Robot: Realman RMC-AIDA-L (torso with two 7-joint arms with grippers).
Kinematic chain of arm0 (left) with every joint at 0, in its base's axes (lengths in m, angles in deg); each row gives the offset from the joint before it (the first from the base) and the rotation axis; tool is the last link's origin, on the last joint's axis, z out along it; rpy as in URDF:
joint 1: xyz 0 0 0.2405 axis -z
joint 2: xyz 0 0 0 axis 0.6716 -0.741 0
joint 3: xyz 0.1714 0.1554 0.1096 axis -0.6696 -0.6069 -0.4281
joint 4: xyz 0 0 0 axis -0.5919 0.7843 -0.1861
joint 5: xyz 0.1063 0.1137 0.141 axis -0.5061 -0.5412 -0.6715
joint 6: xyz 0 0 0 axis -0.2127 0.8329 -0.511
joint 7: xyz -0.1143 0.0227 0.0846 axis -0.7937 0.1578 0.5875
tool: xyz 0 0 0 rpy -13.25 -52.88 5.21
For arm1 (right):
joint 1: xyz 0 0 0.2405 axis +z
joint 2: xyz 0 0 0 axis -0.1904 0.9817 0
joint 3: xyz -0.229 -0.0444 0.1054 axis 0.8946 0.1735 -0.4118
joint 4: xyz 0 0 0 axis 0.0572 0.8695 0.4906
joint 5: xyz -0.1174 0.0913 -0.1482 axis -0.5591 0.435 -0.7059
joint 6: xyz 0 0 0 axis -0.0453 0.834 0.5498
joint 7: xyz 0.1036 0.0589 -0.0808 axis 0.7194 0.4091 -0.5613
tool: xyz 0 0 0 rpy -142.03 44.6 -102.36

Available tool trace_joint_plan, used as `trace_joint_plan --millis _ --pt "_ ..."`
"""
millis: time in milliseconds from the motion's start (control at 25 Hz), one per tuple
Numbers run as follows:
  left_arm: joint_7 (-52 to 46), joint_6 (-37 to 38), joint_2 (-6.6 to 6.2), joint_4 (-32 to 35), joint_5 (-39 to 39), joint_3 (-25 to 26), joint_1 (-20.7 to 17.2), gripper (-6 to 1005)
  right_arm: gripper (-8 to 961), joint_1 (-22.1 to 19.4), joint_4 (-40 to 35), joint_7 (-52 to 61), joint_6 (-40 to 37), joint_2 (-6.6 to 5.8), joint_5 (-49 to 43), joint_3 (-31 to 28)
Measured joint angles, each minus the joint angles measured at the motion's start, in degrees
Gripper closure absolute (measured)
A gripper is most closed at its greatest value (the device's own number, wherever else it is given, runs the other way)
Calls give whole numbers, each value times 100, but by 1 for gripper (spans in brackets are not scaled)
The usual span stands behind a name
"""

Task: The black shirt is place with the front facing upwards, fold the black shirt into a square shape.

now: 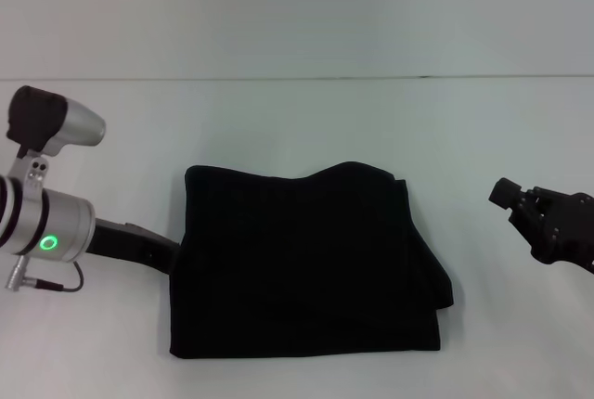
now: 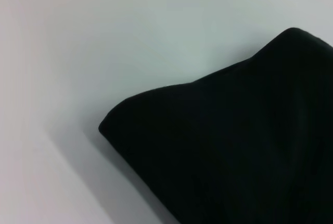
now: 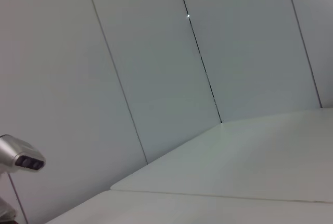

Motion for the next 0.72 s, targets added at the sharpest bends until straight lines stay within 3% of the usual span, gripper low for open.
trace_joint_plan --millis 160,320,480,640,720 --pt "335 156 60 299 209 206 -231 845 910 23 -2 0 16 -1 -10 20" --pt "1277 623 78 272 657 1010 -356 779 893 103 -7 0 48 -20 -48 128" --pt "2344 954 144 144 1286 1642 -565 630 876 224 -68 22 -65 -51 -53 323" --pt "3230 1321 169 -59 1868 1933 -806 457 859 408 -145 370 -126 -88 -54 482" --pt "3812 1718 157 -233 2199 2057 -934 358 804 499 -295 608 -139 -93 -54 668"
